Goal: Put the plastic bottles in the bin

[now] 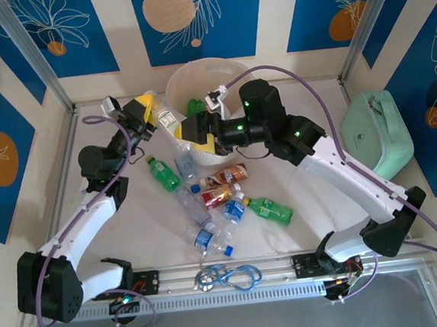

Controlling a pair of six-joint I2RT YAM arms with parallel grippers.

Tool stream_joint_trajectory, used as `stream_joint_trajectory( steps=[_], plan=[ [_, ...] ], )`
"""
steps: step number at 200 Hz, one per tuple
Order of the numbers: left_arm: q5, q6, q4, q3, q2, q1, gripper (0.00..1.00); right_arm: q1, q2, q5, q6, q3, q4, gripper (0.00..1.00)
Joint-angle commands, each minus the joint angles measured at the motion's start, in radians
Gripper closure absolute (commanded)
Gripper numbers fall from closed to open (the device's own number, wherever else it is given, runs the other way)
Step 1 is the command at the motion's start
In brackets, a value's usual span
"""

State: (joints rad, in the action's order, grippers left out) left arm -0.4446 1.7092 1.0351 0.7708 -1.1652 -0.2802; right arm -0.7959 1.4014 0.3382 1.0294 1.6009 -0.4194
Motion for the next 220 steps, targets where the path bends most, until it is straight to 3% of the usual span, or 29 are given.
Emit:
stream_joint_trajectory(
  steps=[1,105,118,124,140,149,156,181,199,220],
  plan=[
    [-0.006,0.023,0.086,-0.001,-0.001,-0.012,0.89,0.007,0.026,0.021,0.0,0.052,-0.005,0.09],
    [-0.01,0.024,0.09,-0.013,-0.048,-0.013,0.88,0.011,0.062,0.036,0.008,0.079,0.002,0.41],
    [-0.013,0.008,0.082,-0.017,-0.046,-0.014,0.79,0.013,0.063,0.035,0.008,0.082,-0.002,0.43],
    [-0.013,0.002,0.079,-0.019,-0.044,-0.013,0.71,0.016,0.064,0.035,0.007,0.082,-0.006,0.44],
    [-0.009,-0.009,0.053,-0.026,-0.037,-0.013,0.34,0.023,0.065,0.026,0.003,0.09,-0.027,0.45],
    [-0.012,-0.023,0.023,-0.025,-0.031,-0.012,0.2,0.028,0.068,0.02,0.0,0.097,-0.038,0.46],
    [-0.019,-0.04,-0.007,-0.021,-0.022,-0.01,0.01,0.033,0.068,0.014,-0.006,0.107,-0.055,0.47],
    [-0.075,-0.184,-0.242,0.05,0.038,0.013,0.0,0.061,0.084,-0.032,-0.049,0.192,-0.168,0.47],
    [-0.058,-0.374,-0.583,0.129,0.117,0.017,0.0,0.09,0.101,-0.071,-0.064,0.269,-0.266,0.47],
    [0.039,-0.646,-1.014,0.239,0.187,0.017,0.0,0.141,0.133,-0.094,-0.084,0.358,-0.361,0.47]
  ],
)
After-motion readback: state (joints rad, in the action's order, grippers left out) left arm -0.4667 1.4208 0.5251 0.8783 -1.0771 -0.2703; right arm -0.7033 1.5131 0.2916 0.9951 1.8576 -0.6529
